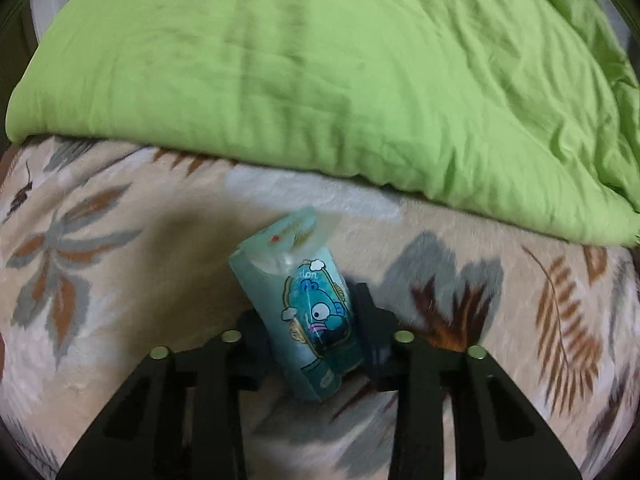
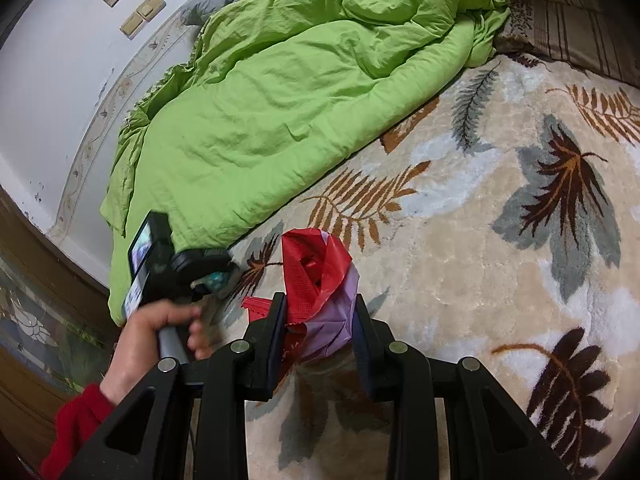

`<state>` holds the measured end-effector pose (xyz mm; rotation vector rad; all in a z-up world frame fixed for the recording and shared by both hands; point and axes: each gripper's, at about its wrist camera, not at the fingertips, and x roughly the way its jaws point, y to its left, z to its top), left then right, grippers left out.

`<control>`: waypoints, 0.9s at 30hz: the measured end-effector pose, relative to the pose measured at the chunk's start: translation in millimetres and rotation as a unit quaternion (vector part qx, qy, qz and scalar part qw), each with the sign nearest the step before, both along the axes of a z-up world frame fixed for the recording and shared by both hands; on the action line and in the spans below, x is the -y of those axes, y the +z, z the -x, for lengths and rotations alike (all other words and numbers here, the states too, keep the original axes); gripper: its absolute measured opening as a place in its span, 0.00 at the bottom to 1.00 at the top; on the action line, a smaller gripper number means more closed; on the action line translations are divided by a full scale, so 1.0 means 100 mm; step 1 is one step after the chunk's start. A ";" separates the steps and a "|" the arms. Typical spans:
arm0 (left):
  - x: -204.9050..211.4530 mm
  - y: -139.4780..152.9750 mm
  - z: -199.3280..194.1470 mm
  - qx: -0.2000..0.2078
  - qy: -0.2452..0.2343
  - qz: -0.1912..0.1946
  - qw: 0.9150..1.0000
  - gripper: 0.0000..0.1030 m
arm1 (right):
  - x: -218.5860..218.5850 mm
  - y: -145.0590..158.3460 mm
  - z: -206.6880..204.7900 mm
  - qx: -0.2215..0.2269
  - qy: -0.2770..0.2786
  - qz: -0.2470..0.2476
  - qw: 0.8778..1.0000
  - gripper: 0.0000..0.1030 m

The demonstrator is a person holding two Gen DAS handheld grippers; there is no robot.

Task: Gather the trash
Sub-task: 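Grasp the red plastic bag with the right tool while the left tool grasps the blue tissue pack, then lift the blue tissue pack and red bag and carry them toward the red basket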

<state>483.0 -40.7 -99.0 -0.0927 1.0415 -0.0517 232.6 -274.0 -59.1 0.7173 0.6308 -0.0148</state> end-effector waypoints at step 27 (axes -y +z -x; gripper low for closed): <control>-0.05 0.90 3.77 0.199 -0.139 -0.003 0.970 0.26 | -0.22 0.14 1.09 0.031 0.097 0.085 0.991 0.32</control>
